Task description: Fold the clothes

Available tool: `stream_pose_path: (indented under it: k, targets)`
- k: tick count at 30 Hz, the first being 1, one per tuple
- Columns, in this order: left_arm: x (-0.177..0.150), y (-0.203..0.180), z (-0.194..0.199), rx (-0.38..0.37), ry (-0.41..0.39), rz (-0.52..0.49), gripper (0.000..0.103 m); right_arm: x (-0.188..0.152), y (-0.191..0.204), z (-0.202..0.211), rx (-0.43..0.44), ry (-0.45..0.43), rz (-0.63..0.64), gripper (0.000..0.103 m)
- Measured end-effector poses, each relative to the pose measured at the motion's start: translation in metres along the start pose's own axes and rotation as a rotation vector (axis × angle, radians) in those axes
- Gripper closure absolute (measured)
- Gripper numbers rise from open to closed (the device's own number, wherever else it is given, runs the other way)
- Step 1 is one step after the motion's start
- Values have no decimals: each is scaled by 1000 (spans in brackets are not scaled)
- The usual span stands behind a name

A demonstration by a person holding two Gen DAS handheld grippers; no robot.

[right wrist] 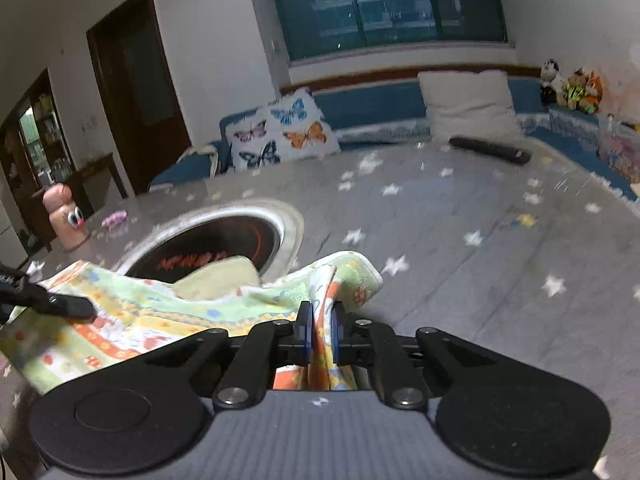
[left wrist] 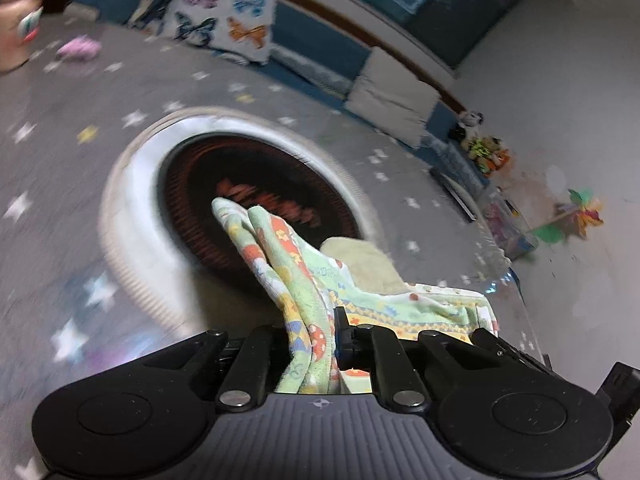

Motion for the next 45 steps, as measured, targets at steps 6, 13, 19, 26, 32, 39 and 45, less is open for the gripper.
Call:
stream_pose_path:
  k: [6, 13, 19, 26, 32, 39, 45]
  targets:
    - [23, -56, -23, -32, 2, -95, 92, 26, -27, 27, -76, -65, -8, 95]
    - [37, -121, -63, -60, 12, -192, 92, 51, -72, 43, -194, -112, -25, 95]
    - [37, -162, -101, -58, 39, -261, 92, 56, -108, 42, -265, -114, -64, 95]
    - [28, -179, -133, -54, 83, -304, 92, 46, -144, 35, -319, -88, -116, 95]
    - [21, -174, -151, -5, 121, -325, 88, 32, -162, 23, -350, -39, -139, 94]
    - [21, -167, -148, 44, 98, -367, 70, 32, -169, 22, -396, -28, -122, 87]
    - [23, -162, -148, 97, 68, -395, 54, 41, -160, 6, -304, -12, -126, 87]
Point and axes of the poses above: each gripper's, at about its wrist camera, not at the fingertips, and z roughly against the way its jaws point, y to its left, x to its top, the point moved 1 cm from there along -z, roughly the way its jaws point, and after that the axes turned 6 degrees about x, right-handed, at the moved point
